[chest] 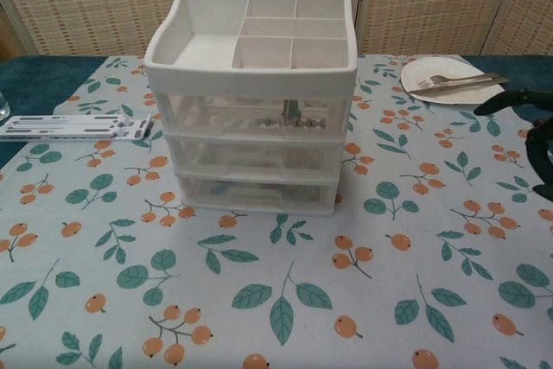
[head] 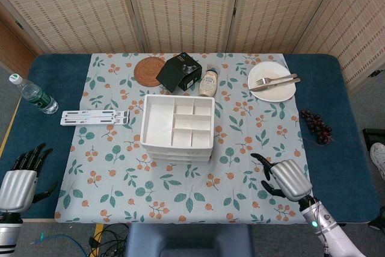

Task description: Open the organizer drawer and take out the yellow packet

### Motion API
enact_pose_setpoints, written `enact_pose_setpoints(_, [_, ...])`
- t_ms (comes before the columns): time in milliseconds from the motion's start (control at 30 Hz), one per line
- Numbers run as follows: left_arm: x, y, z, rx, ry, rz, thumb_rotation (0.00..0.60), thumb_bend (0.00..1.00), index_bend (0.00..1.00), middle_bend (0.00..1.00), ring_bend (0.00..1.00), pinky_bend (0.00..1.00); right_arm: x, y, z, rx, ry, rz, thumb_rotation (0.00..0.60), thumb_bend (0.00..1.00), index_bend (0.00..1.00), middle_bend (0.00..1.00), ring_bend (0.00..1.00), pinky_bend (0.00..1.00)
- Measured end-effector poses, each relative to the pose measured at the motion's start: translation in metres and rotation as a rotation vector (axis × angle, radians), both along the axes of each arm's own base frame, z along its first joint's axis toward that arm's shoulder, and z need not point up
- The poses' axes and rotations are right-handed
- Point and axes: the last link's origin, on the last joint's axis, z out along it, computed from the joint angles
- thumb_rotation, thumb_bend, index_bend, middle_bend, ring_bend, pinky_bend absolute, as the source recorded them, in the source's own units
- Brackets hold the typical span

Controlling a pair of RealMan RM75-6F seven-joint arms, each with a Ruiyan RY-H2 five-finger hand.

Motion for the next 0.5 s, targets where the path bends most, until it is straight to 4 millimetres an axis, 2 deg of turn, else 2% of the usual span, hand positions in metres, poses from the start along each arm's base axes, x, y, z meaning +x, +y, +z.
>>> enact_pose_setpoints(167, [0.001, 0.000, 0.000, 0.000, 0.001, -0.002, 0.600, 0.25, 0.14, 0.09, 0.14, 0.16, 0.020, -0.004, -0.024, 0.190, -0.085, -0.017, 0.600, 0.52, 0.07, 0.80, 0.92, 1.00])
enact_pose_setpoints(333, [0.002, 0.001, -0.001, -0.003, 0.003, -0.005, 0.600, 0.25, 0.14, 0.09, 0.14, 0.16, 0.038, -0.007, -0.044, 0.334, -0.175, -0.042, 0.600, 0.63, 0.01, 0.84, 0.97, 1.00])
enact_pose_setpoints(500, [0.004, 0.002, -0.003, -0.011, 0.004, -0.008, 0.600, 0.25, 0.14, 0.09, 0.14, 0.16, 0.058, -0.010, -0.066, 0.441, -0.259, -0.042, 0.600, 0.70, 0.00, 0.86, 0.98, 1.00])
